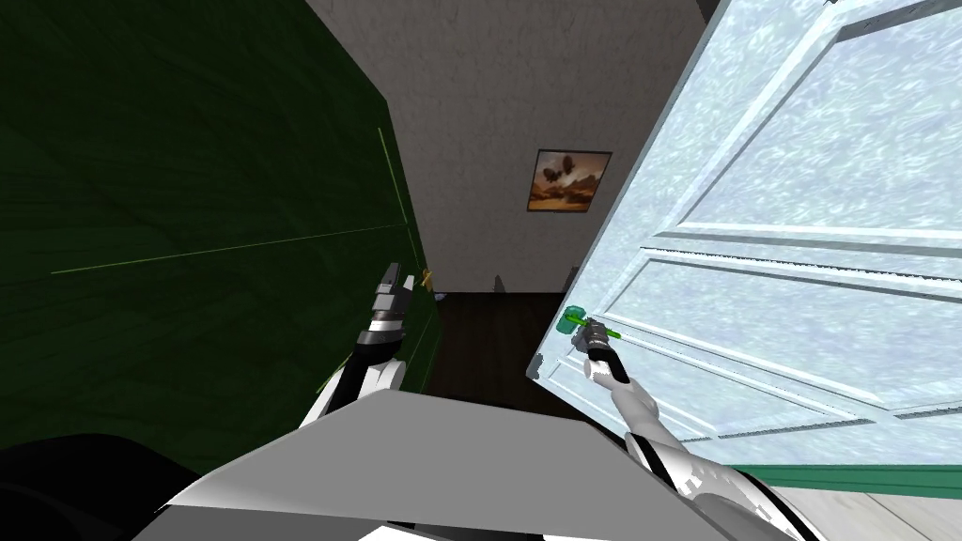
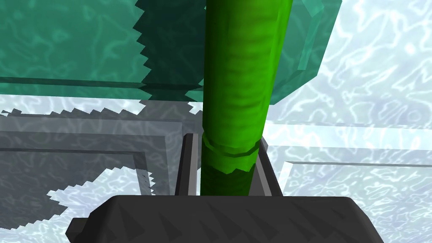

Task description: Push the door open

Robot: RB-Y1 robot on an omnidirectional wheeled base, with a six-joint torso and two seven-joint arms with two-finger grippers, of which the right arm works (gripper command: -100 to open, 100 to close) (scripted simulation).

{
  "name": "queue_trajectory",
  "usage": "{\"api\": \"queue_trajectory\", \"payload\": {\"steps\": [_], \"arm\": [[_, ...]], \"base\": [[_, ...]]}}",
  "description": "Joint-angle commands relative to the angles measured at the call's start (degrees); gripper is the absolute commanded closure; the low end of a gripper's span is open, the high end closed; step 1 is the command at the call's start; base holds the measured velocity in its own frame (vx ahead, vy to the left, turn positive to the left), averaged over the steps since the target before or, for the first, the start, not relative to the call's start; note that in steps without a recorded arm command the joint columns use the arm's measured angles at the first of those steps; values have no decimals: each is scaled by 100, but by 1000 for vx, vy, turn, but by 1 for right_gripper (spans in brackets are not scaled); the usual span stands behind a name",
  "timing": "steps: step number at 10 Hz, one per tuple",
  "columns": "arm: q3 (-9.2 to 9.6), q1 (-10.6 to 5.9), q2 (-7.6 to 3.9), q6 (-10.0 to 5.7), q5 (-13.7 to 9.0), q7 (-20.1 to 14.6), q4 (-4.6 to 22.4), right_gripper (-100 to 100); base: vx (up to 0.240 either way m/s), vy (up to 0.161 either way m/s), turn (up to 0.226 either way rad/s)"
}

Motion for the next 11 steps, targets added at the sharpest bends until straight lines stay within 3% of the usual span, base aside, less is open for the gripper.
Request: {"api": "queue_trajectory", "payload": {"steps": [1, 11], "arm": [[-60, 0, -5, -5, -23, 37, 25, 100], [-558, -4, -51, -49, -217, 342, 234, 100]], "base": [[148, -9, -62], [193, 17, -70]]}}
